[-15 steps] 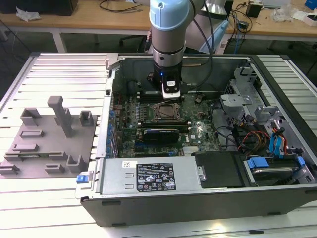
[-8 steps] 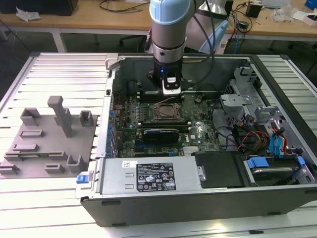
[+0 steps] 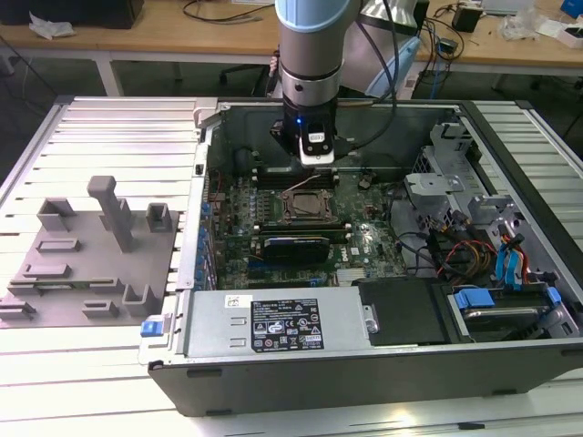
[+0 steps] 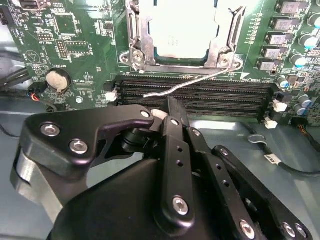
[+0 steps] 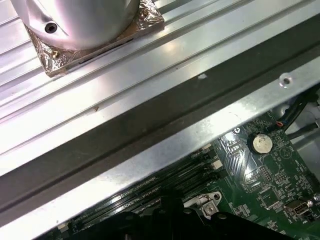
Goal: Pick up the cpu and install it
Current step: 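Install the first cpu locking lever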
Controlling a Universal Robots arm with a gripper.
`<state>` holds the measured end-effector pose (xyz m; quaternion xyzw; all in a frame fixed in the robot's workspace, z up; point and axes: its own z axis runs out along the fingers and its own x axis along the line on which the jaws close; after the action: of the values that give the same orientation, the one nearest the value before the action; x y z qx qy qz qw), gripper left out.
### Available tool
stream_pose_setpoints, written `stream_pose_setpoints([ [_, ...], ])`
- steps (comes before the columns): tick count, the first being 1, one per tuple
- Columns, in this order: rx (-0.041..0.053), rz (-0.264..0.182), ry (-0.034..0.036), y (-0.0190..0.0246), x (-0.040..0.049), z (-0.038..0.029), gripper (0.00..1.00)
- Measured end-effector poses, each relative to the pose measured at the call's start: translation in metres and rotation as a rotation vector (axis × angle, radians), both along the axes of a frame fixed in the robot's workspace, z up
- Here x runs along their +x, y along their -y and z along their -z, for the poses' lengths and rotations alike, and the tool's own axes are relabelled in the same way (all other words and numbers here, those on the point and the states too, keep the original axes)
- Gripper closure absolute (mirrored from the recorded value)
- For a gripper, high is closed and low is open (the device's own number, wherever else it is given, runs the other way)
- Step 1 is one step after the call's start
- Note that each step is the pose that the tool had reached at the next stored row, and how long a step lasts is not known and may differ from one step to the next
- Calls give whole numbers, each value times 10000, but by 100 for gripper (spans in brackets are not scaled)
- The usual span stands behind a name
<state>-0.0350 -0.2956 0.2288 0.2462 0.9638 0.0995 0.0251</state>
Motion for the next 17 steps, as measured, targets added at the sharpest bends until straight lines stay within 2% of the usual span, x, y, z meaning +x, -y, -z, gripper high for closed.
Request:
stream_pose_setpoints([
  [3,-2,0,-2,10,-1,-1,89],
  [8,-3,0,-2,58,-1,0,89],
  [10,-1,4,-1,67,-1,26,89],
  [14,-2,8,-2,73,-1,72,89],
  [17,-3,8,-2,73,-1,77,89],
])
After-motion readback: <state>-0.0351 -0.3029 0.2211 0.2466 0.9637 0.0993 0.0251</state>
